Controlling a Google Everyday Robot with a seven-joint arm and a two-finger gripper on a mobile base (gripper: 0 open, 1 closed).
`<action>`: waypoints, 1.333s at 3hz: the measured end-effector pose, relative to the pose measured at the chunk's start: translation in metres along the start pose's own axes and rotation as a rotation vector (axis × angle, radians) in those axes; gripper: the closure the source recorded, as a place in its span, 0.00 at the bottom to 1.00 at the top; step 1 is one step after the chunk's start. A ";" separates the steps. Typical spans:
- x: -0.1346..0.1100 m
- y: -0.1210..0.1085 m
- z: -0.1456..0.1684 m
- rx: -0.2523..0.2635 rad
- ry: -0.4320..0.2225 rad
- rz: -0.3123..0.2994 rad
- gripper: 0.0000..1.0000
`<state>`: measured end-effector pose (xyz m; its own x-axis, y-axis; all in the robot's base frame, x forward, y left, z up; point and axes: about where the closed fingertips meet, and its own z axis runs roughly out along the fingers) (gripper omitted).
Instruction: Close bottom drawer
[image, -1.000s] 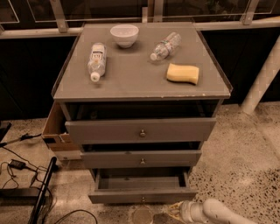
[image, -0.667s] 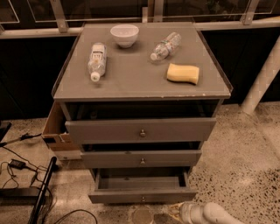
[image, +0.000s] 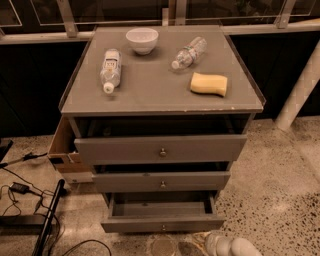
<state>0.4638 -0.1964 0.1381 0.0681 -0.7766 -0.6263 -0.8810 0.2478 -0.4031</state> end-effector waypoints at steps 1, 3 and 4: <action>0.009 -0.017 0.020 0.118 0.015 0.002 1.00; 0.011 -0.043 0.039 0.231 0.017 -0.014 1.00; 0.007 -0.061 0.048 0.287 0.012 -0.041 1.00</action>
Offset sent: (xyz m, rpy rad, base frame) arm 0.0616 -0.0019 -0.0201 -0.0104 -0.1995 -0.1731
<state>0.5404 -0.1893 0.1262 0.0936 -0.7959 -0.5982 -0.7092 0.3684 -0.6011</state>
